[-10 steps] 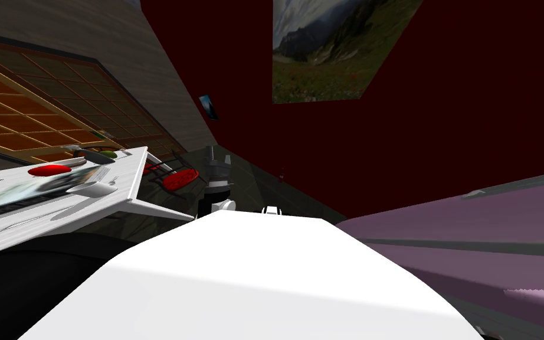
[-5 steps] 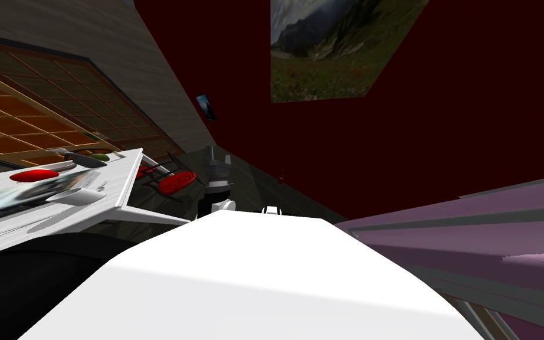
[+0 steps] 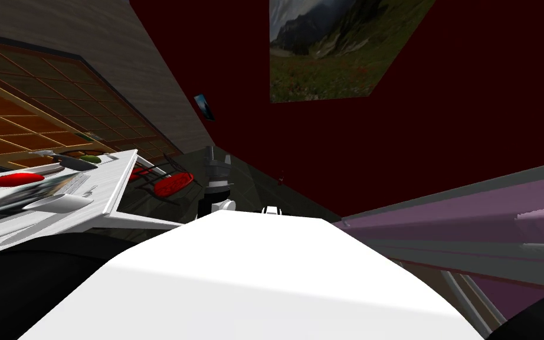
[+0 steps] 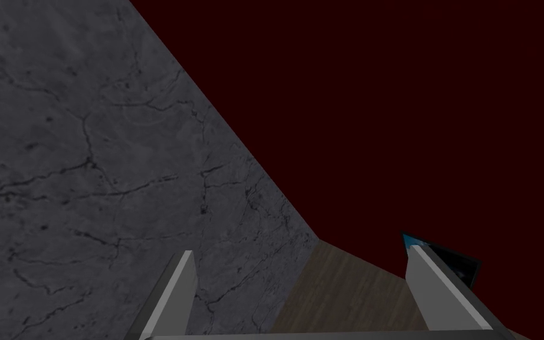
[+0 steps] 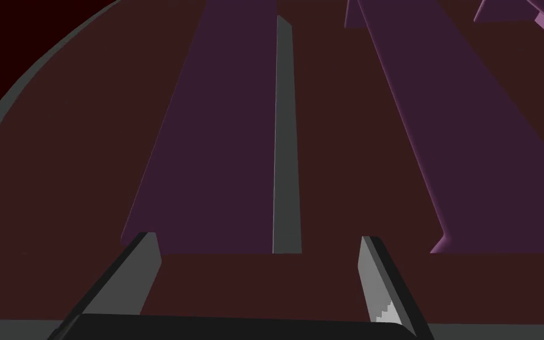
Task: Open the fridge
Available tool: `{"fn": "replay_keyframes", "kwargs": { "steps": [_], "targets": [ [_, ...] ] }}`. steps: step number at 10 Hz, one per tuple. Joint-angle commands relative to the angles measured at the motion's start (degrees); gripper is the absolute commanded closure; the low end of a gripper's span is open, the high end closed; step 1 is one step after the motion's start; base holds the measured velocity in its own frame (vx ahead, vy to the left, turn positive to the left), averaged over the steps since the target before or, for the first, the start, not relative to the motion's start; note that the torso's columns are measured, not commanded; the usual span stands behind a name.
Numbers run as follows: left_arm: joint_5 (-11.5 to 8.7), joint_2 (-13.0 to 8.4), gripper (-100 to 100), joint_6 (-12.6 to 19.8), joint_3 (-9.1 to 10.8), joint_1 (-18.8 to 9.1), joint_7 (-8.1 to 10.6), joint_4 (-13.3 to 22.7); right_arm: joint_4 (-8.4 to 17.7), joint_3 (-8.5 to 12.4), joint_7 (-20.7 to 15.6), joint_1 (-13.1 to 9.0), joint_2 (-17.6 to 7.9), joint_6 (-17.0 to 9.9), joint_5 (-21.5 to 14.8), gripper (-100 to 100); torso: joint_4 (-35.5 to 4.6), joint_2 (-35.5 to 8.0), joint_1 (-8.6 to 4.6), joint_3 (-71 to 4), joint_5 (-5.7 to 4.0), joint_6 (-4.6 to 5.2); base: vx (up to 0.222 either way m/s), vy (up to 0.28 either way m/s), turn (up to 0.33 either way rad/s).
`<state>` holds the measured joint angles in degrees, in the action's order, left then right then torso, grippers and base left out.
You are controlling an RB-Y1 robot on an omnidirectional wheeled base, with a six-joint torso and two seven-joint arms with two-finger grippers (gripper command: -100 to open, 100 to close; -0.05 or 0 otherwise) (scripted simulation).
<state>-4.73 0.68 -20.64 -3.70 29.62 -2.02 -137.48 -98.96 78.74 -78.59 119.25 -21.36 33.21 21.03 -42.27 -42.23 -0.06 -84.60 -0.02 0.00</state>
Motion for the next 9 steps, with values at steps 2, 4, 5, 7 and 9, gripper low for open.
{"fn": "replay_keyframes", "kwargs": {
  "steps": [2, 4, 5, 7, 9],
  "targets": [
    [0.0, 0.0, 0, 0.0, 0.0, 0.0, 0.0, 0.0, -0.3, 1.6, 2.5, 4.6, -0.5, -1.1, 1.9, -100, 0.1, 0.2, 0.13, -0.1, 0.04, -0.01, 0.14, 0.01, -0.02],
    [0.0, 0.0, 0, 0.0, 0.0, 0.0, 0.0, 0.0, -0.3, 1.9, 2.8, 6.6, -0.6, -1.2, 2.2, -100, -0.1, -0.2, 0.07, 0.1, 0.02, 0.0, 0.057, 0.009, -0.003],
    [0.0, 0.0, 0, 0.0, 0.0, 0.0, 0.0, 0.0, -0.4, 1.8, 2.7, 5.9, -0.5, -1.2, 2.1, -100, -0.1, -0.3, 0.08, 0.2, 0.02, 0.01, 0.016, 0.005, 0.001],
    [0.0, 0.0, 0, 0.0, 0.0, 0.0, 0.0, 0.0, -0.5, 1.9, 2.7, 6.0, -0.5, -1.2, 2.2, 100, -0.1, -0.3, 0.02, 0.2, 0.0, 0.01, 0.003, 0.001, 0.001],
    [0.0, 0.0, 0, 0.0, -0.02, 0.0, 0.0, 0.0, 2.8, -2.6, 6.7, 1.5, -3.9, -2.0, -2.3, 100, -0.1, -0.4, 0.23, 0.2, 0.03, -0.07, -0.171, 0.087, 0.281]
  ]
}}
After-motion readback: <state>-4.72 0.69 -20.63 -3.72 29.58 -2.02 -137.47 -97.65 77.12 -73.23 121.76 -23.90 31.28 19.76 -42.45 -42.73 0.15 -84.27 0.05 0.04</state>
